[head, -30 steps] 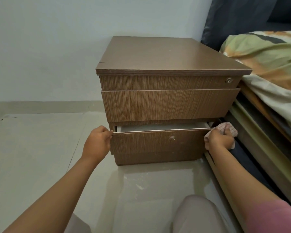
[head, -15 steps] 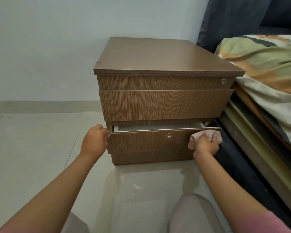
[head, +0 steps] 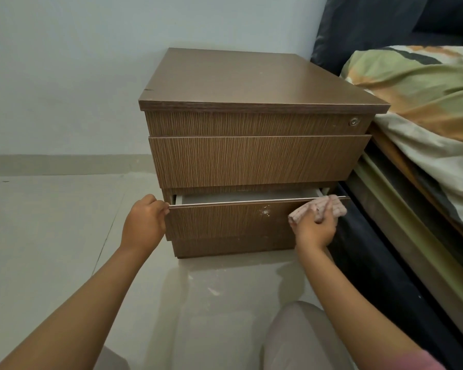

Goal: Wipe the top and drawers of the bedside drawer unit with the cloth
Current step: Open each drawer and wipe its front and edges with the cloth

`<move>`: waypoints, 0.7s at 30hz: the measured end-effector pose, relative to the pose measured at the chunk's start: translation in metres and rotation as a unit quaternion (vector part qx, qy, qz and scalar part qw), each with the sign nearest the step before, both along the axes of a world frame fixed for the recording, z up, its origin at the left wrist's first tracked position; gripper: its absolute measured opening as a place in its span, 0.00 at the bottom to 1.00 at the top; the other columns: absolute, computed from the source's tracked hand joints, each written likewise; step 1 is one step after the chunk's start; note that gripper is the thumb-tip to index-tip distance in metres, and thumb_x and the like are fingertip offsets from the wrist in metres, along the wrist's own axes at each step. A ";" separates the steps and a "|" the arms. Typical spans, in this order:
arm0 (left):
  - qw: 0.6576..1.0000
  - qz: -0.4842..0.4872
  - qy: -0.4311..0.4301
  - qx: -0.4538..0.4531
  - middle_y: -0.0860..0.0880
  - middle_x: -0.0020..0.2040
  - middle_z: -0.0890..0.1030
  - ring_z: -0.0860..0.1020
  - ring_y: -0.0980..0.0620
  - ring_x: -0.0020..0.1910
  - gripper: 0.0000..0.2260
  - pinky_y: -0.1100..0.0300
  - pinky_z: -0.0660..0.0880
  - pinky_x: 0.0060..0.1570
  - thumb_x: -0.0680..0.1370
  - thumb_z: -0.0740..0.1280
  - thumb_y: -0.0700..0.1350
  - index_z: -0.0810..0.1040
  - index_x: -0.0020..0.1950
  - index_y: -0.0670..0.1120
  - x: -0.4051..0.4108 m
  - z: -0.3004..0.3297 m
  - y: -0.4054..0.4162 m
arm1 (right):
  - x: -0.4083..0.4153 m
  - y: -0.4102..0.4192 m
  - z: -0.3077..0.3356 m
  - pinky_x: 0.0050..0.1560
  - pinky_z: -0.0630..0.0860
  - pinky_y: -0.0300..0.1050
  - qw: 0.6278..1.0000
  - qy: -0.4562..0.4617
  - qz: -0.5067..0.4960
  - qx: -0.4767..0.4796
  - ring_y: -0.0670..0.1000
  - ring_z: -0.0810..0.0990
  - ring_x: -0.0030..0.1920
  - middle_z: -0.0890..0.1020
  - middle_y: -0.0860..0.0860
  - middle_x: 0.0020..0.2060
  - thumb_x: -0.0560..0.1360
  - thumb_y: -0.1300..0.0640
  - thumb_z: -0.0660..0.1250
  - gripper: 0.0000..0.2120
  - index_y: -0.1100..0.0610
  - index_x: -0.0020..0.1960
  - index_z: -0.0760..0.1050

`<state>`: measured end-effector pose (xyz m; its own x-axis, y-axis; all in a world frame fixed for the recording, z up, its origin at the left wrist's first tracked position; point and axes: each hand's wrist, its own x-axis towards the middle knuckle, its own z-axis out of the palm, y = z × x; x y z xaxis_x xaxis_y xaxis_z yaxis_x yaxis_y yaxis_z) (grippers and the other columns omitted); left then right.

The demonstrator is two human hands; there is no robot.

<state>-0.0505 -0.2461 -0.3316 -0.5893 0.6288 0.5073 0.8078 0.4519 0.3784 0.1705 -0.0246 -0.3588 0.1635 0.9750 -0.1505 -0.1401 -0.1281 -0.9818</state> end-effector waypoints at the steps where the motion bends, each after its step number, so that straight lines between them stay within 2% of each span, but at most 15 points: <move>1: 1.000 0.000 0.000 0.001 0.41 0.33 0.75 0.74 0.41 0.32 0.02 0.55 0.71 0.31 0.71 0.69 0.33 0.81 0.41 0.36 0.000 0.000 0.000 | -0.006 -0.005 -0.001 0.59 0.76 0.55 0.999 -0.033 0.015 0.025 0.57 0.73 0.64 0.69 0.53 0.70 0.78 0.55 0.63 0.24 0.43 0.71 0.64; 4: 1.000 0.001 -0.001 0.003 0.41 0.33 0.74 0.74 0.41 0.33 0.02 0.53 0.72 0.31 0.71 0.68 0.33 0.81 0.41 0.36 0.000 0.001 -0.001 | -0.020 -0.006 0.003 0.64 0.72 0.52 0.997 -0.055 0.036 0.030 0.56 0.70 0.67 0.67 0.53 0.71 0.78 0.56 0.63 0.24 0.45 0.72 0.63; 7: 1.000 -0.001 0.001 0.002 0.41 0.33 0.74 0.74 0.41 0.33 0.02 0.53 0.72 0.31 0.71 0.68 0.33 0.81 0.41 0.36 0.000 0.000 -0.001 | -0.021 0.005 0.007 0.57 0.75 0.46 0.998 -0.051 0.024 0.004 0.57 0.71 0.66 0.66 0.54 0.72 0.78 0.56 0.62 0.23 0.46 0.72 0.63; 9: 1.000 -0.001 0.002 0.005 0.41 0.34 0.75 0.74 0.41 0.33 0.03 0.54 0.72 0.31 0.71 0.68 0.33 0.81 0.42 0.36 0.000 -0.001 -0.001 | -0.015 0.016 0.009 0.55 0.76 0.47 0.998 -0.055 0.011 -0.007 0.58 0.72 0.65 0.67 0.55 0.71 0.78 0.55 0.62 0.23 0.47 0.72 0.63; 14: 1.000 -0.005 0.004 0.008 0.41 0.34 0.75 0.74 0.41 0.32 0.02 0.54 0.71 0.31 0.71 0.69 0.32 0.81 0.42 0.35 -0.001 -0.003 -0.001 | 0.010 0.048 0.009 0.63 0.73 0.52 0.998 -0.058 -0.019 -0.017 0.56 0.71 0.66 0.69 0.53 0.70 0.78 0.52 0.62 0.23 0.44 0.72 0.63; 17: 1.000 -0.007 0.008 0.007 0.40 0.34 0.75 0.74 0.41 0.32 0.02 0.54 0.72 0.31 0.71 0.68 0.33 0.81 0.41 0.35 -0.001 -0.003 -0.001 | 0.021 0.061 0.008 0.64 0.73 0.54 0.996 -0.075 -0.037 -0.022 0.57 0.72 0.65 0.70 0.54 0.69 0.77 0.50 0.62 0.24 0.44 0.71 0.64; 21: 1.000 -0.007 0.007 0.011 0.40 0.34 0.75 0.75 0.41 0.33 0.03 0.54 0.72 0.31 0.71 0.69 0.33 0.81 0.43 0.35 0.000 -0.003 -0.001 | 0.023 0.047 -0.002 0.65 0.72 0.52 0.991 -0.117 -0.063 -0.005 0.58 0.73 0.65 0.71 0.56 0.68 0.78 0.52 0.60 0.24 0.46 0.73 0.61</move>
<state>-0.0508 -0.2466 -0.3344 -0.5731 0.6257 0.5291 0.8194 0.4316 0.3772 0.1938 0.0226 -0.3603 0.3154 0.9432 -0.1039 0.0760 -0.1343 -0.9880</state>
